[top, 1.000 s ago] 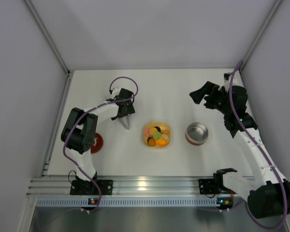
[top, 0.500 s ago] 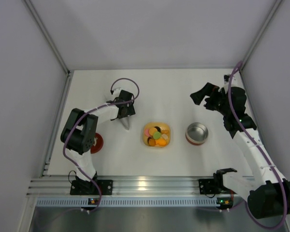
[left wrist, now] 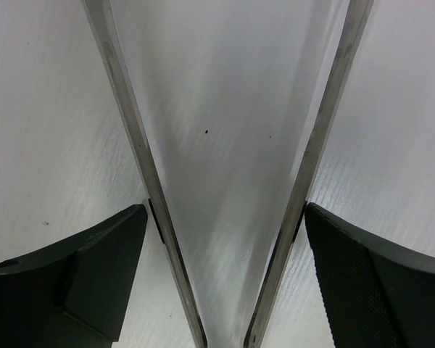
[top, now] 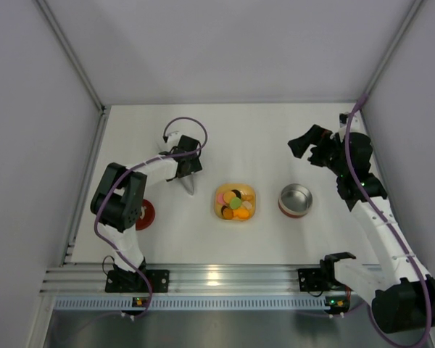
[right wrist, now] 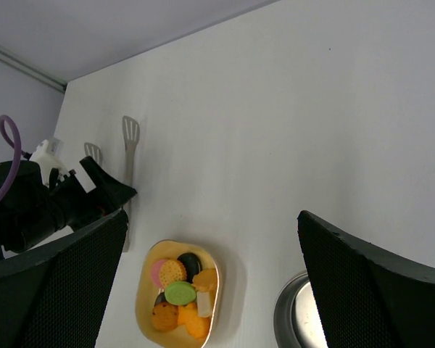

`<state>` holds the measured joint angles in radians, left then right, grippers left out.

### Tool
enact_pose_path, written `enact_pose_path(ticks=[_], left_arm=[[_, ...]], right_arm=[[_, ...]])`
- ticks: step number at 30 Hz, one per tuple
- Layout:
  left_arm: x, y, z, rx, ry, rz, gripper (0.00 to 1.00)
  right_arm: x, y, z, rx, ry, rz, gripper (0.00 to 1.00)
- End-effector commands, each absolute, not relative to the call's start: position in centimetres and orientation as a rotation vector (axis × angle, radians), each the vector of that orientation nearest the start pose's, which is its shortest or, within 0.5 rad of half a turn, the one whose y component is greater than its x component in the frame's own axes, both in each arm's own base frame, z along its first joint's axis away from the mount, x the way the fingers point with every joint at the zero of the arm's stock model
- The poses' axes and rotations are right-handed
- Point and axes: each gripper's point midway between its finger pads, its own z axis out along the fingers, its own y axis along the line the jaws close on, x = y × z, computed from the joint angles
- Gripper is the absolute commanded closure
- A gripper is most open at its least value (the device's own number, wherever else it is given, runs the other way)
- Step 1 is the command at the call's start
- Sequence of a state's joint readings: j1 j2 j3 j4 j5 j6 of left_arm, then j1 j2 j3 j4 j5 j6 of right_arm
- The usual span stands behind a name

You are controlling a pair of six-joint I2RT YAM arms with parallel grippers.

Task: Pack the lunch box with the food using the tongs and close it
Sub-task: Pick up the clamp at the center of the board.

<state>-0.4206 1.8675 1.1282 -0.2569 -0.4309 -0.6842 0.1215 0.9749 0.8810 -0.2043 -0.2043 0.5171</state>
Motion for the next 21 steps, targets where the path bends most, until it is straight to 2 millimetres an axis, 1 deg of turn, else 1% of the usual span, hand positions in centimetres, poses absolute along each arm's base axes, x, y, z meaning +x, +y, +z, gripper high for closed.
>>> enact_pose_path(ticks=[1, 3, 4, 7, 8, 10, 12, 15, 16, 18, 19, 21], left_arm=[[38.2, -12.7, -0.4, -0.526, 2.485, 0.080, 0.09], [38.0, -12.5, -0.6, -0.526, 2.495, 0.087, 0.13], [37.9, -12.5, -0.7, -0.524, 2.496, 0.088, 0.18], [37.5, -12.5, -0.9, -0.507, 2.504, 0.100, 0.28], [37.5, -12.4, -0.9, -0.503, 2.502, 0.109, 0.38], [37.2, -12.6, -0.6, -0.475, 2.500, 0.123, 0.48], [37.1, -12.6, -0.3, -0.460, 2.493, 0.135, 0.55], [36.9, -12.7, 1.4, -0.425, 2.464, 0.163, 0.55], [37.0, -13.0, 2.5, -0.403, 2.442, 0.163, 0.54], [37.0, -12.8, 4.1, -0.387, 2.417, 0.197, 0.54], [37.0, -12.9, 5.3, -0.377, 2.399, 0.184, 0.53], [37.0, -12.9, 6.7, -0.361, 2.388, 0.181, 0.51]], right_arm=[[32.9, 9.2, 26.5, 0.234, 1.893, 0.604, 0.01], [32.9, 9.2, 26.4, 0.237, 1.893, 0.606, 0.00], [32.9, 9.3, 26.3, 0.238, 1.895, 0.608, 0.01], [33.0, 9.4, 26.1, 0.239, 1.900, 0.614, 0.01], [33.0, 9.4, 26.2, 0.237, 1.899, 0.616, 0.01], [33.0, 9.4, 26.1, 0.239, 1.900, 0.617, 0.01], [33.1, 9.4, 26.1, 0.241, 1.902, 0.615, 0.01], [33.1, 9.4, 26.0, 0.239, 1.904, 0.618, 0.01], [33.0, 9.4, 26.1, 0.239, 1.902, 0.620, 0.00], [33.1, 9.5, 26.0, 0.237, 1.906, 0.620, 0.01], [33.1, 9.5, 26.1, 0.238, 1.901, 0.622, 0.01], [33.1, 9.5, 26.0, 0.236, 1.903, 0.625, 0.01]])
